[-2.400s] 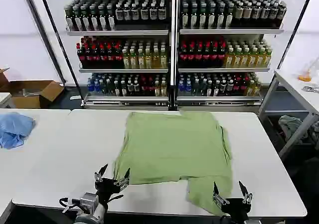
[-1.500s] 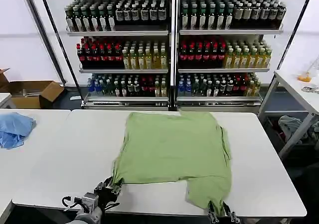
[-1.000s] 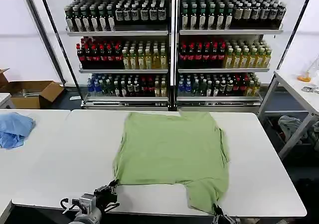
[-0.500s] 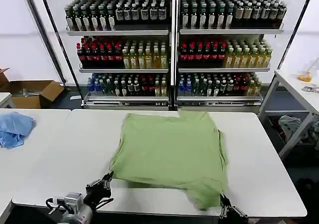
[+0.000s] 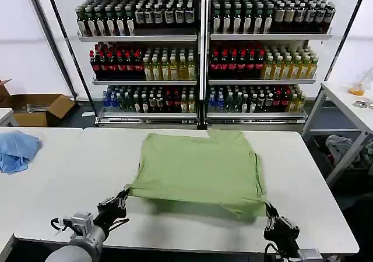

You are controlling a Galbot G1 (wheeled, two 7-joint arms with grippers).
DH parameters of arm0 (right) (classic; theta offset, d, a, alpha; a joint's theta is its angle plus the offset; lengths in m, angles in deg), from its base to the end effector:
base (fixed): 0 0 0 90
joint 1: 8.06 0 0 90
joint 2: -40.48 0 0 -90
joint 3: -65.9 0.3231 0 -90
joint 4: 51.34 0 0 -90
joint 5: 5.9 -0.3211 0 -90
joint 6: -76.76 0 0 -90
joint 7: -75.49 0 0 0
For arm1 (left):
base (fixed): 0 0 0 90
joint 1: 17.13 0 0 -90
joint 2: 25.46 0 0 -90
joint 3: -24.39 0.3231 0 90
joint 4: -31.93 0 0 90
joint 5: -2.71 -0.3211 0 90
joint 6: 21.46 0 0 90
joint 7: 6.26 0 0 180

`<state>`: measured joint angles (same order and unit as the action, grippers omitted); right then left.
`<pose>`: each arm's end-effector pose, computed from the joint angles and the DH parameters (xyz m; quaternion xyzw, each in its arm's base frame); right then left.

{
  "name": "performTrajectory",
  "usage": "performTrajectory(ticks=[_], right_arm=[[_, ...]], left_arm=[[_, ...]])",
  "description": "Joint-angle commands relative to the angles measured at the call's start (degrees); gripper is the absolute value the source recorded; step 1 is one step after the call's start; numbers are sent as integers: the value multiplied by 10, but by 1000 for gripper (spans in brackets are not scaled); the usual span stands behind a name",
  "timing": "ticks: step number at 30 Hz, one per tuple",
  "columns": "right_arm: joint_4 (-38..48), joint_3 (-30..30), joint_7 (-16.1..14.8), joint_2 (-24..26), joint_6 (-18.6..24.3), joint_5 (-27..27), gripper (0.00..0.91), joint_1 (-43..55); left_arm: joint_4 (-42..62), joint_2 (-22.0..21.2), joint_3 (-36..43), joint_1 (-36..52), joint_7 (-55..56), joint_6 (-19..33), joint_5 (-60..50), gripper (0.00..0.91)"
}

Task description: Fold and organize the clothes.

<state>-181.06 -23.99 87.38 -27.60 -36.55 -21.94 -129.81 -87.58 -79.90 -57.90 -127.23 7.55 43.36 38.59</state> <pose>0.1526 -0.0445 -0.2228 0.0106 -0.9880 0.0556 0.1440 0.2064 0.0654 -0.2416 -0.0855 -0.9726 -0.0152 0.2157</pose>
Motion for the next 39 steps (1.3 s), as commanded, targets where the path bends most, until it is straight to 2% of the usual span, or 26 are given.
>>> performTrajectory(ticks=[1,9,17,20,21,22,23,24,25,33,39], right_arm=[[51,8,3,25,-1,-13,0,82],[113,-20,-7,55,-19,-10,0,178],[172,-53,-20,55,-12,29,0,225],[190,-60,-22,52,-11,37,0,233],[197,-66,-23,49,-12,41,40,236],[201,-70,-24,45,-13,45,212,237],[203,-72,-24,42,-15,47,343,237],[205,-74,-24,40,-15,48,806,236],[207,-77,-25,37,-15,53,907,235],[201,-80,-27,23,-24,70,907,213],[141,-49,-27,3,-21,65,907,147]], left_arm=[[63,11,41,78,0,7,7,20],[102,7,89,124,0,3,-22,20],[134,-7,112,151,4,3,-46,20],[143,-13,117,157,5,4,-52,50],[143,-14,118,157,5,4,-53,181],[145,-16,119,158,5,4,-55,232],[145,-18,119,159,5,4,-58,312],[146,-20,119,159,5,3,-59,605],[146,-22,120,161,6,3,-60,907],[147,-34,114,162,15,3,-65,907],[134,-33,93,129,14,4,-67,907]])
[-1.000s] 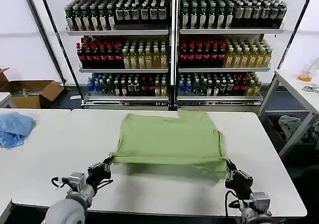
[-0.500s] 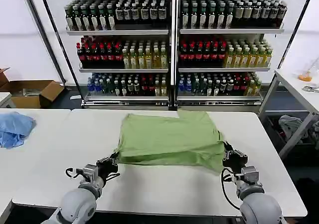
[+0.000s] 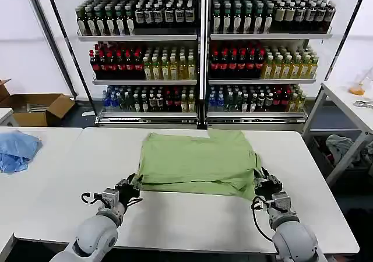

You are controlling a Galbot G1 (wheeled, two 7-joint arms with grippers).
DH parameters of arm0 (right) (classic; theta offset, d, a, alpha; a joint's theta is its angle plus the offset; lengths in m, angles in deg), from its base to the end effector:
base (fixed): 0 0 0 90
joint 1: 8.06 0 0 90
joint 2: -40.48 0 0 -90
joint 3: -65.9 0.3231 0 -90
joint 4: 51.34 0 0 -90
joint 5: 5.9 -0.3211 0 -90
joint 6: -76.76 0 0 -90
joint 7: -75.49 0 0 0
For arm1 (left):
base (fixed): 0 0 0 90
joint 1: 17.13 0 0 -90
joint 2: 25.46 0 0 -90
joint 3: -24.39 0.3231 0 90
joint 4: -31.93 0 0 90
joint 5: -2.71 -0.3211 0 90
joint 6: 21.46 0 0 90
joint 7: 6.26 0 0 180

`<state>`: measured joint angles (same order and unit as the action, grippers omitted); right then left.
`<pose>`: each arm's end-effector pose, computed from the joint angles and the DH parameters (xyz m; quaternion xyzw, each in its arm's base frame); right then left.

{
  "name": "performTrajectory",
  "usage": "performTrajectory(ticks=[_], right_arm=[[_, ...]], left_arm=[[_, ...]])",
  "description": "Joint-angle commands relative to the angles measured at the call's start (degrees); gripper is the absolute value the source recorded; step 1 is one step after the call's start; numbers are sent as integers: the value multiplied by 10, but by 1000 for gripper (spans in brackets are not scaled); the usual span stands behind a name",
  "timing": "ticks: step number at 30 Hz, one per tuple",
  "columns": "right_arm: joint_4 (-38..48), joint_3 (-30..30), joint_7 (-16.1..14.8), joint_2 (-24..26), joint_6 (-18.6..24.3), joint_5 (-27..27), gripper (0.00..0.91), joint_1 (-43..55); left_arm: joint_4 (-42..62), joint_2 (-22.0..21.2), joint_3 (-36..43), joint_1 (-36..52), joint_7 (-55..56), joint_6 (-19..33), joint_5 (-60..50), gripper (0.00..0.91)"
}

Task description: Fold and organize the clothes.

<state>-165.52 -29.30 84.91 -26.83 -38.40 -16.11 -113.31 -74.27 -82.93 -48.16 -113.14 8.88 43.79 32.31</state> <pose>0.2323 -0.0494 -0.2571 0.0125 -0.9816 0.1179 0.1500 0.2667 0.0476 -0.2760 -0.0697 -0.9725 -0.0648 0.2126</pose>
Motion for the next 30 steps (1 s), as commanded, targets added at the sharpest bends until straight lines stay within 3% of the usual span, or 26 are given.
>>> performTrajectory(ticks=[1,7,14,15,16,17,18,19,20,21,30], right_arm=[[-21,7,-2,-6,-3,6,907,-29],[-39,36,7,-22,-1,-9,907,-89],[-8,45,25,-35,-23,-51,897,-90],[-4,39,26,-37,-25,-54,786,-84],[0,36,26,-39,-27,-57,534,-78],[9,28,29,-42,-29,-63,373,-68],[16,24,30,-45,-29,-68,101,-60],[20,21,31,-46,-29,-70,20,-56],[26,15,31,-49,-29,-77,0,-47],[28,13,31,-50,-28,-79,0,-44],[55,-16,28,-53,-25,-93,0,-9]], left_arm=[[1,-2,-7,-14,1,0,-4,907],[18,-8,-6,-18,1,1,-6,907],[53,-17,2,1,3,-1,1,907],[57,-18,4,5,4,-3,3,867],[61,-18,5,7,5,-3,4,715],[66,-21,7,11,8,-6,7,615],[70,-24,8,15,9,-10,9,373],[72,-25,9,18,10,-10,11,252],[77,-26,11,21,12,-11,13,50],[79,-27,12,23,13,-10,14,20],[76,-21,12,19,8,-5,39,20]])
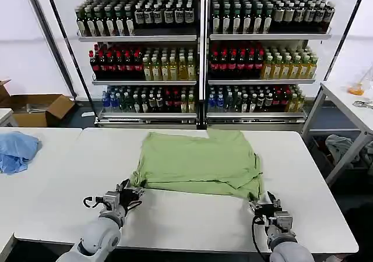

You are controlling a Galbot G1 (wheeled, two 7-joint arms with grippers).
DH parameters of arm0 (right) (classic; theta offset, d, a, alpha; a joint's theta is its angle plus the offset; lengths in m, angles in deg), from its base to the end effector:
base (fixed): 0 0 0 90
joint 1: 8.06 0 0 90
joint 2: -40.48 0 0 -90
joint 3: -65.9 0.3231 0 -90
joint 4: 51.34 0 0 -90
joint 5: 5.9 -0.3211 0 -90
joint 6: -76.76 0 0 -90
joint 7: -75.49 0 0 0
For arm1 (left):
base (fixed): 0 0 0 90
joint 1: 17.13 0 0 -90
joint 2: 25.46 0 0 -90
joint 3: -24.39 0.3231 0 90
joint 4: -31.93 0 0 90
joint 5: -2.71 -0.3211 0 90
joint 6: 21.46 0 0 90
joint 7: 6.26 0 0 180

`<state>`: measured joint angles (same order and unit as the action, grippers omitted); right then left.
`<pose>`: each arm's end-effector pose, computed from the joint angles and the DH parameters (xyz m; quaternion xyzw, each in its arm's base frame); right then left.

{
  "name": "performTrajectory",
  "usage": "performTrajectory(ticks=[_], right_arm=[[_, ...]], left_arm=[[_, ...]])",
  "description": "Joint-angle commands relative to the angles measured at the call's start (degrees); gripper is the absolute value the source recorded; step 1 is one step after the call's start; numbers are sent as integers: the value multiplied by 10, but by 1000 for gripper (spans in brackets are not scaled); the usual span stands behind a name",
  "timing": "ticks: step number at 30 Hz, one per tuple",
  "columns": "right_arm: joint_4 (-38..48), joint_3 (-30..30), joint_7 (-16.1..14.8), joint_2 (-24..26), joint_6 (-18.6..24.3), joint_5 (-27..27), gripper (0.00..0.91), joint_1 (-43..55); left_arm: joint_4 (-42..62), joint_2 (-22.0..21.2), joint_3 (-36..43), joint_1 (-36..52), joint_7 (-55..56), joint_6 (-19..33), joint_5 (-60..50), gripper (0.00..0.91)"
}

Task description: Fold and organize the clothes.

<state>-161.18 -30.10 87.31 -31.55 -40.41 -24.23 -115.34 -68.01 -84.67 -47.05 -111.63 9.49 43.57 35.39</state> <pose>0.2234 -0.0360 -0.2930 0.0032 -0.9718 0.0211 0.2347 0.2768 0.0505 -0.3041 -0.0525 -0.9638 -0.0384 0.2586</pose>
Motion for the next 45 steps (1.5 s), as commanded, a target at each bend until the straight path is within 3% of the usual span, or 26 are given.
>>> performTrajectory(ticks=[1,8,15,28,35,36,37,38,41,45], right_arm=[[15,-9,3,-5,-5,-14,0,14],[15,-13,-4,0,-3,-18,0,14],[-18,4,-8,12,2,-19,0,-25],[-185,73,-13,26,7,14,0,-207],[-221,106,-17,41,7,24,0,-278],[-223,108,-17,41,6,25,433,-282],[-225,110,-18,41,3,27,907,-285],[-228,111,-18,41,0,28,907,-286],[-239,111,-22,41,-29,34,907,-285],[-254,120,-27,40,-24,31,907,-280]], left_arm=[[13,-3,1,2,-1,-3,12,20],[0,-1,-6,-4,-4,2,41,20],[-77,2,-19,-55,-2,-1,42,20],[-239,-4,-92,-214,11,-21,40,20],[-278,-1,-126,-293,10,-26,13,20],[-282,-1,-134,-301,12,-27,13,91],[-287,-1,-140,-305,12,-29,13,605],[-291,0,-144,-314,13,-31,14,907],[-307,5,-158,-338,6,-38,13,907],[-318,15,-177,-345,-1,-48,-5,907]])
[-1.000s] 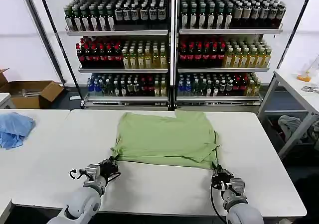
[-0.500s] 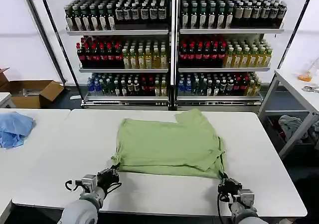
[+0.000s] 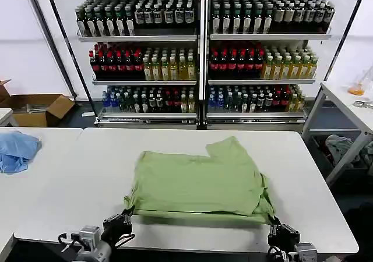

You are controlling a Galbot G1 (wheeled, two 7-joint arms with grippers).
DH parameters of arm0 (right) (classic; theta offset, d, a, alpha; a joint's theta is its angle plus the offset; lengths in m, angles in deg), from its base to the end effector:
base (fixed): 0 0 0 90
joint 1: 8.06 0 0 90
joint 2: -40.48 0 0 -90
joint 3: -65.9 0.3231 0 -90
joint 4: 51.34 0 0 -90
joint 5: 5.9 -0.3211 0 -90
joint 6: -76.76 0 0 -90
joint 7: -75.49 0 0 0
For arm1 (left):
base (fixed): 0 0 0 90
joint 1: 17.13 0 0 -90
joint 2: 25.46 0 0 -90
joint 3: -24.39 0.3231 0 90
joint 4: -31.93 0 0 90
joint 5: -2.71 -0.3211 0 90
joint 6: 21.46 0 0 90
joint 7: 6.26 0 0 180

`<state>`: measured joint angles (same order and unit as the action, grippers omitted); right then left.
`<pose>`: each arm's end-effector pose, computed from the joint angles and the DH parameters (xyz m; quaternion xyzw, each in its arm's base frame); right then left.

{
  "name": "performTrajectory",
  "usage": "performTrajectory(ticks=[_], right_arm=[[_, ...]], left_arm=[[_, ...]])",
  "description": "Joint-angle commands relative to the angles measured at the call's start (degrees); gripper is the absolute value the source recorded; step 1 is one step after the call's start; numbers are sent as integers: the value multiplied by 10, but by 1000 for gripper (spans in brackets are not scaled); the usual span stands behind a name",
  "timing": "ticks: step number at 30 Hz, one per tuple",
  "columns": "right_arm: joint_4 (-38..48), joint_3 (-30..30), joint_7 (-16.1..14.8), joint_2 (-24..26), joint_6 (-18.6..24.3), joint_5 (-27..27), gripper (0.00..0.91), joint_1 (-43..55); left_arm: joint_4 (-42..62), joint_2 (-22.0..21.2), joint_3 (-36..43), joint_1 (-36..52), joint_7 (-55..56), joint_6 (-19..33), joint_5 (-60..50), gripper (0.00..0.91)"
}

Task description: Fold and organize the clothes.

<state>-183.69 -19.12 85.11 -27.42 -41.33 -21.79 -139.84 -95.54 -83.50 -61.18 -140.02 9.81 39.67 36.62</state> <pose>0.1155 -0.0593 -0.2255 0.0053 -0.9687 0.0763 0.2361 0.1488 0.0509 -0.2377 -0.0707 -0.9592 -0.0026 0.2737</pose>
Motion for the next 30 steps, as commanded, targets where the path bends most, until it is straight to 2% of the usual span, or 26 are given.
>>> performTrajectory(ticks=[1,7,12,15,17,21,30], right_arm=[[-32,13,-5,0,-13,6,907,-33],[-31,43,0,24,-7,-19,907,6],[-1,35,12,45,-5,-52,907,80],[34,10,21,57,-10,-74,907,143],[81,-31,35,69,-23,-111,907,230],[159,-95,45,75,-28,-131,907,338],[341,-206,65,63,-42,-190,907,543]], left_arm=[[-47,10,-42,-58,-8,-15,-14,907],[-52,49,-65,-26,-7,-41,-10,907],[-14,77,-60,34,-4,-39,15,907],[34,87,-27,101,-2,-35,38,907],[94,87,6,179,-2,-38,56,907],[187,77,83,303,-7,-41,65,907],[317,43,190,466,-7,-42,63,907]])
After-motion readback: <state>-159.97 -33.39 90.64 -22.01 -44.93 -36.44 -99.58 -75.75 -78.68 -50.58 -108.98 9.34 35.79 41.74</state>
